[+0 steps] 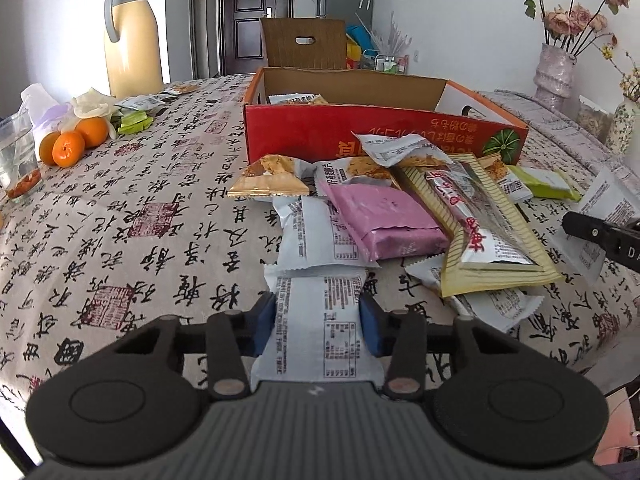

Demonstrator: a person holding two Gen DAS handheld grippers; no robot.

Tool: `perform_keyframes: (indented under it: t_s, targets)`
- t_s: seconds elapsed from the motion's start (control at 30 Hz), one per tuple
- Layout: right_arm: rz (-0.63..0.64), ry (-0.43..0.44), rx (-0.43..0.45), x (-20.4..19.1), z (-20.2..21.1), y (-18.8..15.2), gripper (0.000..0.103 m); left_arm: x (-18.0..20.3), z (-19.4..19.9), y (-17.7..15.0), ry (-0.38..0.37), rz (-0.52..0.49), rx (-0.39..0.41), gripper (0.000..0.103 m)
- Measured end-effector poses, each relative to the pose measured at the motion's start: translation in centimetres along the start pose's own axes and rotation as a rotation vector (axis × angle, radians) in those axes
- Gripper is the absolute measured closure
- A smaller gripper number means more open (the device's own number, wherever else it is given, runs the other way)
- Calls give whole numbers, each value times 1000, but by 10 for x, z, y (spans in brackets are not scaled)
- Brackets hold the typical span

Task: Organize snacks
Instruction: 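Grasp a white packet with the right tool while the left tool grasps another white packet, then carry both white packets up and over the cardboard box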

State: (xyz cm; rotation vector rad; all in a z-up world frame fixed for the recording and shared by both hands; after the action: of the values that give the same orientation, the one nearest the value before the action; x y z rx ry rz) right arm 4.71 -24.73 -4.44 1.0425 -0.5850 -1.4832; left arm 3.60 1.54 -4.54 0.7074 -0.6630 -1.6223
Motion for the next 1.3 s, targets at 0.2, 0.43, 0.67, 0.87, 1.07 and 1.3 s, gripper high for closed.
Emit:
perform_keyframes:
  t_s: [0.2,0.43,0.67,0.87,1.07,1.3]
  targets:
    - [8,3,3,-3,6,-1,82,-4,8,-3,2,17,14,60]
    - [12,5,13,-5,10,-1,82,-5,26,-1,-2,12,72,60]
    - [22,10,18,-9,7,4,82,-9,33,10,11,9,115,60]
    - [32,17,34,-14,-3,15,82,-13,29,28,25,10,146,60]
    - [36,20,68,-16,-14,33,82,-14,26,54,33,-2,198,60]
    - [36,23,112,-19,-33,60,82,-10,17,87,46,-28,256,60]
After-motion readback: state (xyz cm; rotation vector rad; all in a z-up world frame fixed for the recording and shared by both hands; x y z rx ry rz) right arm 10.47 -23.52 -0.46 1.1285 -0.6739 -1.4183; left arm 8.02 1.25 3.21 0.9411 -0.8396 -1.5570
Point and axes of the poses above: each gripper's, at about its wrist camera, not at the fingertips, and z roughly against the way its jaws point, x to its right, y to its top, the point moved 1 cm from there along -z, roughly the way its jaws point, and after that the axes turned 12 degrees about -z, right-handed, at the moved point
